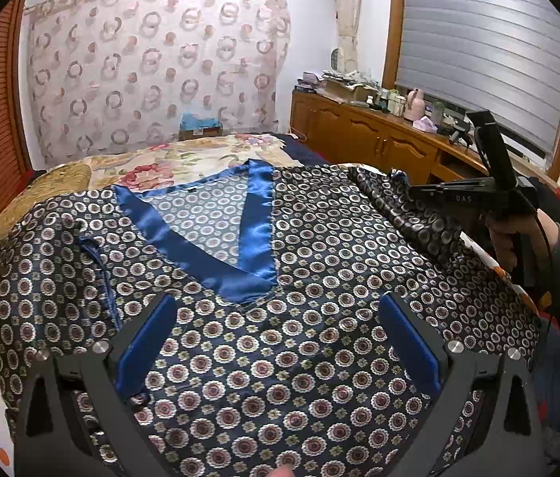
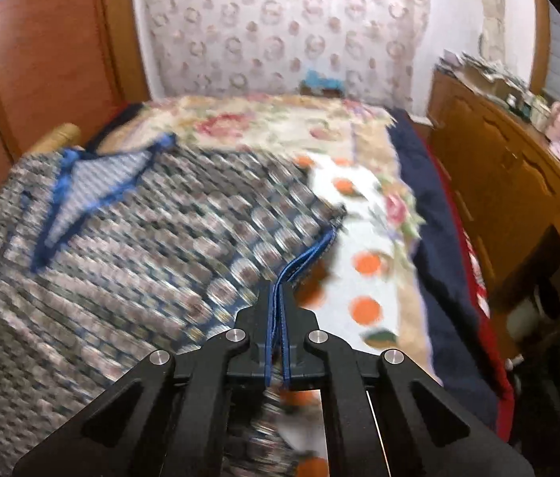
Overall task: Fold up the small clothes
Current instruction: 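Grasp the opposite side edge with the right gripper and fold it inward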
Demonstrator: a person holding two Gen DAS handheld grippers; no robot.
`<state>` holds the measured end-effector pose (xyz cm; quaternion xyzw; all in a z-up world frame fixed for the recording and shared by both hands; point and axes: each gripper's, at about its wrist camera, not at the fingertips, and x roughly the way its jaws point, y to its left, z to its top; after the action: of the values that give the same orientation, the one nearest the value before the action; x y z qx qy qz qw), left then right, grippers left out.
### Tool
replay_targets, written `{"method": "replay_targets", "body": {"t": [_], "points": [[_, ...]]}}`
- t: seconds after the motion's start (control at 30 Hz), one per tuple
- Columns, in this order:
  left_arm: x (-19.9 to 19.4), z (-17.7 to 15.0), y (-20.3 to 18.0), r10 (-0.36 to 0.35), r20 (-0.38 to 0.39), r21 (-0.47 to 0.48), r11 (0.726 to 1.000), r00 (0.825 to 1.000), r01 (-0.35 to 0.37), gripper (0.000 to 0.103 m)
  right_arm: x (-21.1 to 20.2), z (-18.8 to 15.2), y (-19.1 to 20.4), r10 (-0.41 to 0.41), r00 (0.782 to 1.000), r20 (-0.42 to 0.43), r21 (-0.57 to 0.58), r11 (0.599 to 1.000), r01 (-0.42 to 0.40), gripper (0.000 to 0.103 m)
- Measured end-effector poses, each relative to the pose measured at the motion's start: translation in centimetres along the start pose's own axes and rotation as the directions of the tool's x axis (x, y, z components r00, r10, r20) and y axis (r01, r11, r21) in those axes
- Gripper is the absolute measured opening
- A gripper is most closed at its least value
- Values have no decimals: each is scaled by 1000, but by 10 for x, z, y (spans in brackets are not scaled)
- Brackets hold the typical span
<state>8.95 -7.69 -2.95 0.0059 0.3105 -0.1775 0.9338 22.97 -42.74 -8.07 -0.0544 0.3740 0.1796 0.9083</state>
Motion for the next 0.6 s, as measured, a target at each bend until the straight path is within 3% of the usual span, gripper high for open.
{"method": "replay_targets", "body": {"t": [0.27,0.47,0.6], "points": [[-4,3,24,45,2,-28,999,999,-45,102,7,20,66,136,990,22,-123,984,-132,4],[-3,7,45,83,2,-53,995,997,-82,102,18,30,71,108,994,26,-160,982,-102,39],[3,11,61,115,-14,-65,991,993,-116,102,35,30,55,64,998,-1,-156,986,-64,44]]}}
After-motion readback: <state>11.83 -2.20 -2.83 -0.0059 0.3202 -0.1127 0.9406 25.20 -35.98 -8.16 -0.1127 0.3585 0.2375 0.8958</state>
